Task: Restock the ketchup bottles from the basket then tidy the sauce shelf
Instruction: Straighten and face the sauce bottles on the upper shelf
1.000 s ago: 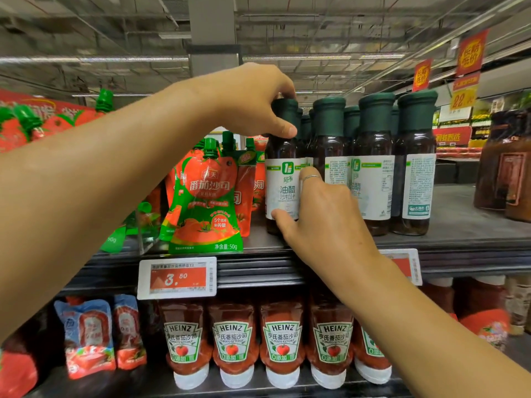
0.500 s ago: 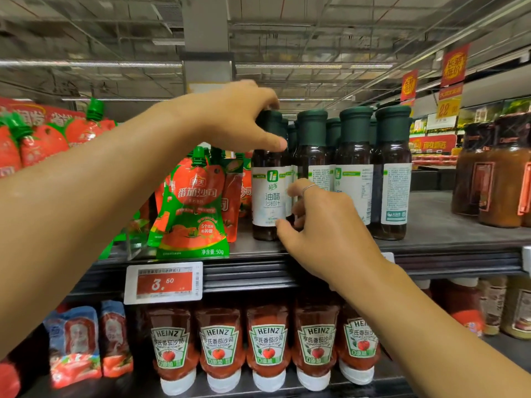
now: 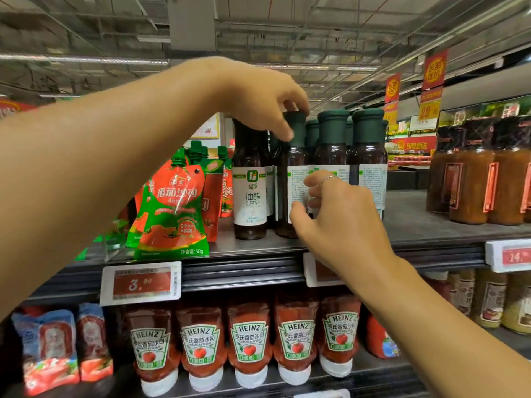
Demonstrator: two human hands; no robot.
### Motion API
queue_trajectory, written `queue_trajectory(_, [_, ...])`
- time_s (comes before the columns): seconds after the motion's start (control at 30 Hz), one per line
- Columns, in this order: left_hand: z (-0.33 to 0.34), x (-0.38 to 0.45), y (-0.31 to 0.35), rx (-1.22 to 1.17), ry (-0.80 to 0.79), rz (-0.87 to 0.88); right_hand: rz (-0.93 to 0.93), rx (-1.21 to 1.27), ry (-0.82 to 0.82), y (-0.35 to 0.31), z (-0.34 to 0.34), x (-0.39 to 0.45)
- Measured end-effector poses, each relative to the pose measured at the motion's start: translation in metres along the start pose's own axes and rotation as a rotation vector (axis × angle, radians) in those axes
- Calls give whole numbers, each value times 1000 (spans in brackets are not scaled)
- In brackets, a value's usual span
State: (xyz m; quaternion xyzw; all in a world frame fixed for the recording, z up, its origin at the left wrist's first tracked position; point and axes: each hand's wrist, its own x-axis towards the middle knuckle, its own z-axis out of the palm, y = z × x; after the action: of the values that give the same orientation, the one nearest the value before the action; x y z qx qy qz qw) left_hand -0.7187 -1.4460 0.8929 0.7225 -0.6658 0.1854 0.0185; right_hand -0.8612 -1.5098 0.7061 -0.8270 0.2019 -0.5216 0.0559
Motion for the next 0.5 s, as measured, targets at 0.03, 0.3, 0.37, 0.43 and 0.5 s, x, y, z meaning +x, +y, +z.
queue_trajectory(0.03, [-3,0,-3,-18,-27,22,4,4,2,-1,1,1])
queue_trajectory(0.3, [-10,2,-4,41,11,77,51,-105,-19,-6,10,5])
queue_trajectory(0.37, [-7,3,-1,86,27,61,78,-97,-11,-8,12,6])
queue_trajectory(0.43, [-5,4,1,120,50,46,90,-116,1,-11,16,4])
queue_trajectory(0.5, [-3,5,3,154,84,23,100,-146,21,-14,21,1])
